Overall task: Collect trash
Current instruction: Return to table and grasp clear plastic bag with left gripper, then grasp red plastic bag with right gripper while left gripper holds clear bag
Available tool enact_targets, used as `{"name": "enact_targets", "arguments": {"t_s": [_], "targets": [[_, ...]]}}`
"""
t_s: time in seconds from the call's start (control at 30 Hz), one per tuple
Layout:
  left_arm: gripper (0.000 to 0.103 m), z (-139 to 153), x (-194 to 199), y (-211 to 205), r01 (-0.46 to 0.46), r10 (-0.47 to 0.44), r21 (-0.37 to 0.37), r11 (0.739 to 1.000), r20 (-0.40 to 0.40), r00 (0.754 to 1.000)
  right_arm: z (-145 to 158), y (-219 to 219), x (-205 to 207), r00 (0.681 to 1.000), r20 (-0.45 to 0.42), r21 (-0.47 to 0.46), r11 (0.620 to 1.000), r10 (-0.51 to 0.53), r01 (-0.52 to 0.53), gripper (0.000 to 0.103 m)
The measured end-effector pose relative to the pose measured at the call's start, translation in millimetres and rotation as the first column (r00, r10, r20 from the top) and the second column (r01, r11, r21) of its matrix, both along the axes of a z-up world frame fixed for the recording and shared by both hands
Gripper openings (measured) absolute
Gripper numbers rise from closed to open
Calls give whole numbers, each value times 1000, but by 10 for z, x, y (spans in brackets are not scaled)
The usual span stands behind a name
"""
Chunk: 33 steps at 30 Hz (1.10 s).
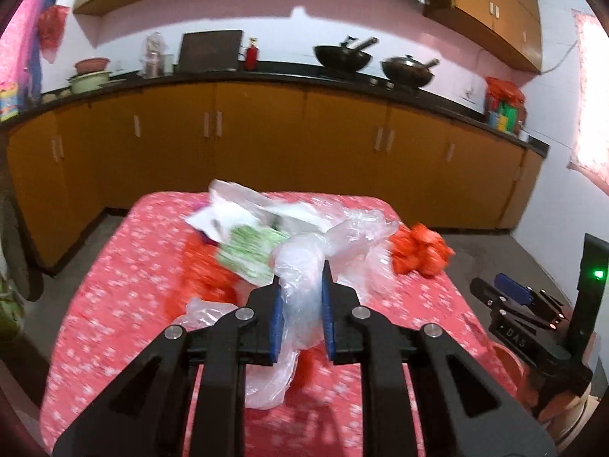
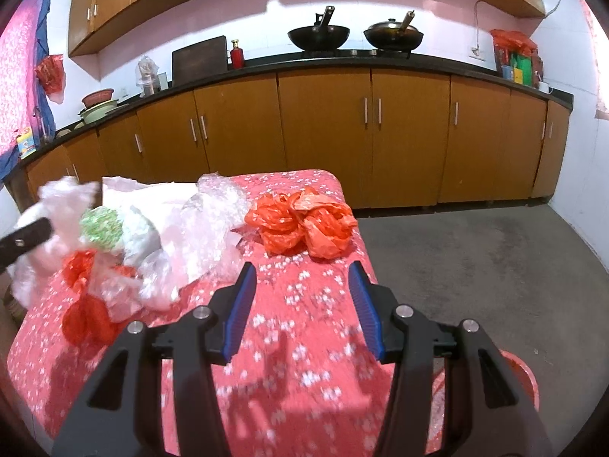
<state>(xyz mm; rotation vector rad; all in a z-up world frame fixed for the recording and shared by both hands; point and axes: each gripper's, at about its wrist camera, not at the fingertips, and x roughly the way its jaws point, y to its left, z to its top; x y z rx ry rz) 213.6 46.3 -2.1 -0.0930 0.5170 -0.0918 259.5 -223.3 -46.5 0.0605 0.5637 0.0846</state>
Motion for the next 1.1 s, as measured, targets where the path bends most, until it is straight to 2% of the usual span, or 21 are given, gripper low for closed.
{"name": "enact_targets", "arguments": {"t_s": [0.1,0.13,0.2,0.37,0.5,0.57,0.6,0.63,0.7,0.9,1.1], "targets": [[17,10,68,170,-43,43,16,999,6,999,-14,44,216,1000,5,-22,1000,-21,21,52],[17,4,72,204,-52,52,17,998,6,999,-16,62,334,999,8,-36,999,-32,33,59],[17,-20,108,304,-76,76,11,997,-1,997,-26,87,548,999,7,-59,997,-52,52,65],[17,-84,137,457,-110,110,5,994,-21,994,-100,123,1042,997,-49,-89,994,-67,63,69],[17,-108,132,516,-123,123,-13,992,-31,992,-215,111,1282,990,-122,-95,993,-76,65,70],[17,-103,121,549,-121,121,-33,992,-30,992,-285,107,1339,984,-168,-84,995,-63,49,60],[17,-98,115,558,-118,117,-41,992,-28,993,-310,115,1351,981,-186,-80,996,-55,41,40],[17,-92,109,558,-114,113,-47,992,-26,993,-326,118,1350,979,-199,-81,996,-50,34,32],[17,-81,104,555,-110,109,-55,992,-24,994,-308,108,1257,982,-188,-71,997,-30,17,25],[17,23,13,438,-81,81,-71,994,-1,997,-49,59,729,996,-84,-36,999,-13,10,22],[17,137,-84,229,-49,51,-51,997,24,998,173,-32,237,1000,-24,-24,1000,-13,13,22]]}}
